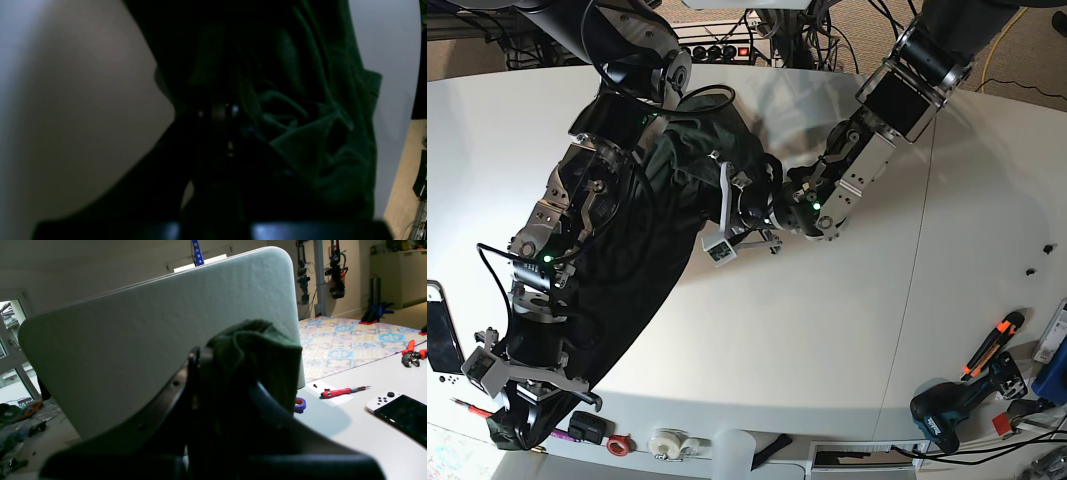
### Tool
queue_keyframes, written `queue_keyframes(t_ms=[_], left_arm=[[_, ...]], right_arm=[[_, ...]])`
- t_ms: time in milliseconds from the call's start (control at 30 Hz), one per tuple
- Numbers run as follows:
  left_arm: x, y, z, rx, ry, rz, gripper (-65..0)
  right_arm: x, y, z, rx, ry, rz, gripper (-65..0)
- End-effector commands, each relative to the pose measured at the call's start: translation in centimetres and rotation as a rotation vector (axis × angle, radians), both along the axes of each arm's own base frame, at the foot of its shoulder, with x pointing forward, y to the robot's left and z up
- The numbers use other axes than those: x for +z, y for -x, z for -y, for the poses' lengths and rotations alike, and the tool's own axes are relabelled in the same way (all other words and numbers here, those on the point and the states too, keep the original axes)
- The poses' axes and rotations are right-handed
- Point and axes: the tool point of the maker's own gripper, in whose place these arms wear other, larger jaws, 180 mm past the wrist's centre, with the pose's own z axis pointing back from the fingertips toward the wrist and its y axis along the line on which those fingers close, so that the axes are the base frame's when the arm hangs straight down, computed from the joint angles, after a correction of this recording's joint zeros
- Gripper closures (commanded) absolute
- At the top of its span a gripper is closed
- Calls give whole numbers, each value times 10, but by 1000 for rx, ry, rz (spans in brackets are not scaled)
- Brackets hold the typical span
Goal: Layout the t-shirt on the table in an organized manner, then fold the t-shirt properly
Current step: 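Raise the shirt with the right gripper and release it with the left gripper, then grasp a hanging shirt corner with the left gripper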
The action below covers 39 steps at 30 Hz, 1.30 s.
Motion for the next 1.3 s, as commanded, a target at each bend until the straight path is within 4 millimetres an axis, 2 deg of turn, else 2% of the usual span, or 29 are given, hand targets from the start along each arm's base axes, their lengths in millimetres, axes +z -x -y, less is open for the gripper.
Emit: queue_keyframes(t_ms=[0,67,167,300,400,600,700,767,833,867,1000,1133,1267], left_arm=[[24,-19,6,-1,32,73,0],[36,-37,1,6,6,125,0],[66,-77,-16,74,-21,190,0],[120,-136,-51,212,-22,293,0],[155,-169,-83,308,-36,369,0],[200,-214,-149,495,-139,563,0],[218,-228,-178,600,-165,619,-81],[214,-228,-189,616,-194,598,-210],[198,-220,-191,570,-233,543,-356],[190,-216,-192,544,-255,520,-400],[152,-193,-197,444,-313,391,-416],[112,-141,-180,212,-239,182,-399],[84,-98,-165,70,-140,77,-388]], right_arm=[[25,3,-1,3,16,77,0],[23,3,-1,3,15,71,0],[18,4,-1,4,16,58,0],[12,4,-1,4,16,45,0],[12,4,-1,5,17,43,0],[12,4,-1,5,16,44,0],[12,4,-1,5,16,43,0],[11,4,-1,5,16,42,0],[11,4,-1,5,15,38,0],[10,4,-1,6,15,35,0],[10,4,-1,6,15,35,0],[10,3,-1,6,15,32,0],[9,3,-1,5,16,24,0]])
